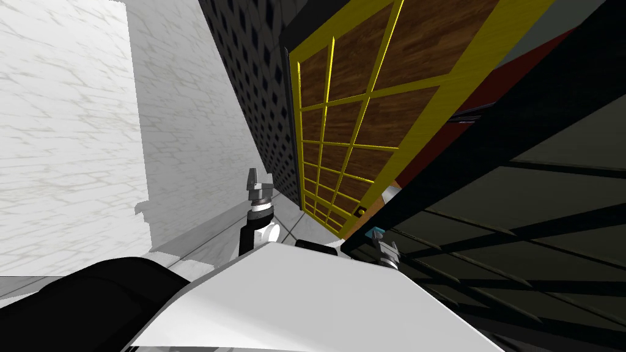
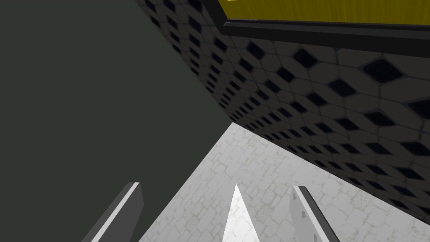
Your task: Pull the door open
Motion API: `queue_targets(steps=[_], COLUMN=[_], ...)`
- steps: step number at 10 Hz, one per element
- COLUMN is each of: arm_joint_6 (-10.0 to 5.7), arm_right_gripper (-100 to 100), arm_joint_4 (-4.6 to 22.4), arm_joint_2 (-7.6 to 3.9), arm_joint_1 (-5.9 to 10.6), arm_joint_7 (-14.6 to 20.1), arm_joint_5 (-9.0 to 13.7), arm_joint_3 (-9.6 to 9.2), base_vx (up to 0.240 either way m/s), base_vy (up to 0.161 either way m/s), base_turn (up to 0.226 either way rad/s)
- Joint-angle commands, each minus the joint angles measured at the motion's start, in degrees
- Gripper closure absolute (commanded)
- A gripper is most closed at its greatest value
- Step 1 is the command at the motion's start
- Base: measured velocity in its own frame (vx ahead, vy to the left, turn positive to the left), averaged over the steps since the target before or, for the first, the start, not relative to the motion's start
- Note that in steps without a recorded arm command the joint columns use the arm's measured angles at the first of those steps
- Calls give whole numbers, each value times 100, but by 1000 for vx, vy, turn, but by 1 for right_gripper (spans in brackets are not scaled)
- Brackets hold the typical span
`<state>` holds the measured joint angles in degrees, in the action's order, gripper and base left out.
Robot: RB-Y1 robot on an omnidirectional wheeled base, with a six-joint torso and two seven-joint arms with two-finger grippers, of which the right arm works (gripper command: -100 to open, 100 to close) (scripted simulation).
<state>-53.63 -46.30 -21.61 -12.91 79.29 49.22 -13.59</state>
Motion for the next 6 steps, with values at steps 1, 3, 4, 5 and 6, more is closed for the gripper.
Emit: queue_targets(steps=[1,3,4,5,6], arm_joint_6=[13,13,13,13,13], arm_right_gripper=[100,100,100,100,100], arm_joint_4=[87,87,87,109,-86], arm_joint_2=[-96,-96,-96,-103,-103], arm_joint_1=[-181,-181,-181,-211,-211], arm_joint_7=[-21,-21,-21,-20,-20], arm_joint_5=[69,69,69,75,75], arm_joint_3=[120,120,120,133,133], base_vx=[-39,-30,-4,-20,-37], base_vy=[5,9,-6,4,0], base_turn=[-21,8,-29,-7,-15])
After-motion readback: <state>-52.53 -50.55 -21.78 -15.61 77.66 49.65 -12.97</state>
